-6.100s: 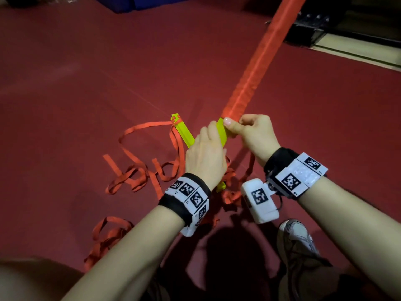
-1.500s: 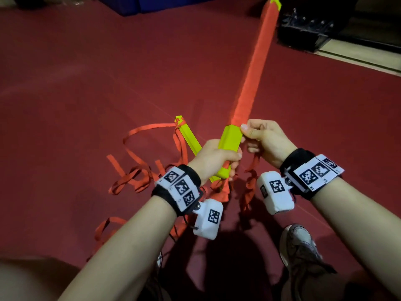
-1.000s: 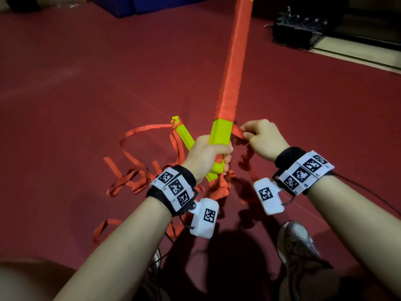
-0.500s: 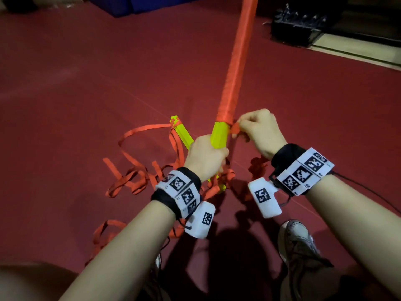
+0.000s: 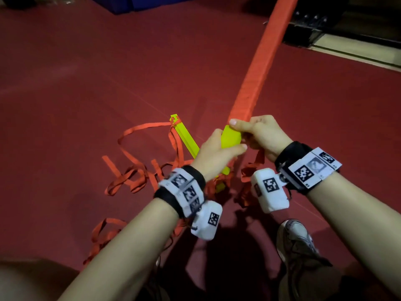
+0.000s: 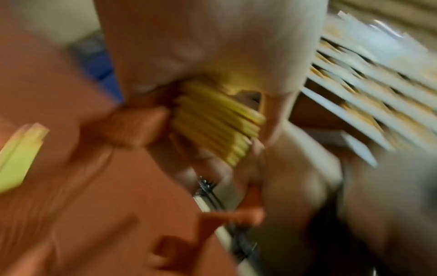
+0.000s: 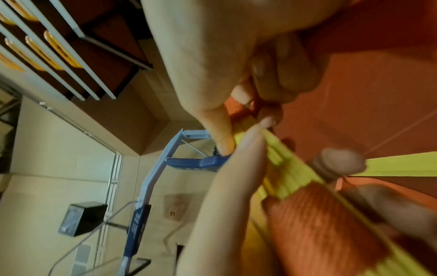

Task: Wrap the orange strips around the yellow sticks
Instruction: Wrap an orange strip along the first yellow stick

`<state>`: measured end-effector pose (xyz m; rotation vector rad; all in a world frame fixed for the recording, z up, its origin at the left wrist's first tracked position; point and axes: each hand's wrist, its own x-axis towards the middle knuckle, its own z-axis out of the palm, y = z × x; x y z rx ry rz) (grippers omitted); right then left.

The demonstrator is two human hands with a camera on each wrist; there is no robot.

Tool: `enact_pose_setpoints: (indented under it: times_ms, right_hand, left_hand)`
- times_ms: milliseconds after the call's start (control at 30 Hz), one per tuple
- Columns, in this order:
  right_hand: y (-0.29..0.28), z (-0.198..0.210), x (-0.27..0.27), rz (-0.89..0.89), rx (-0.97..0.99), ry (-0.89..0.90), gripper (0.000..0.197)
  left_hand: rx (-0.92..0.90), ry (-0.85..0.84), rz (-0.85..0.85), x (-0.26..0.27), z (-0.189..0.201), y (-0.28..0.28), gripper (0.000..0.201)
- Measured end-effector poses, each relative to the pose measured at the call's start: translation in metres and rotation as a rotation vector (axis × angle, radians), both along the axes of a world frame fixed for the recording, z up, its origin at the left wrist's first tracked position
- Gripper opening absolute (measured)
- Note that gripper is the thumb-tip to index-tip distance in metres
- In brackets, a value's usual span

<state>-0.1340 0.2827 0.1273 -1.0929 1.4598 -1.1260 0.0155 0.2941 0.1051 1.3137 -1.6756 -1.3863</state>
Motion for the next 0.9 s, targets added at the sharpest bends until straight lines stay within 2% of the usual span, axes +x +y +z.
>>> enact_pose_setpoints:
  times_ms: [67,133,233,333,467,600,633,767,900]
  right_hand:
    - [0.0,0.001,-0.003,0.091,0.016,-0.076,0.034]
    - [0.001,-0.001,-0.002,0.141,0.024,-0.1,0.035]
    - [0.005,-0.006,0.0,0.183,0.034,-0.072,0.041]
    - [0.005,-0.007,0.003,0.2,0.038,-0.022,0.043]
    - [0.003,-0.009,0.007,0.148,0.073,0.011,0.048]
    - [0.008,-0.012,0.013,0.093,0.081,0.08,0.04]
    - [0.01,-0.013,0.017,0.092,0.078,0.085,0.037]
    - [0.012,-0.016,0.028,0.091,0.057,0.176,0.021]
    - [0.007,-0.013,0.022,0.047,0.1,0.24,0.02]
  left_hand:
    - [0.306,0.323,-0.099,0.005,0.008,-0.002,0.023]
    - [0.549,0.406,-0.205,0.008,0.012,0.003,0.014]
    - [0.653,0.417,-0.237,0.007,0.011,0.009,0.006]
    - [0.461,0.341,-0.113,0.007,0.012,0.005,0.012]
    - [0.185,0.083,-0.02,0.007,0.008,0.001,0.013]
    - [-0.208,-0.527,0.071,0.011,0.0,0.0,0.034]
    - [-0.277,-0.617,0.091,0.014,-0.001,0.0,0.035]
    - [-0.454,-0.791,0.113,0.019,-0.003,0.007,0.044]
    - [-0.486,-0.839,0.076,0.02,0.001,0.008,0.051]
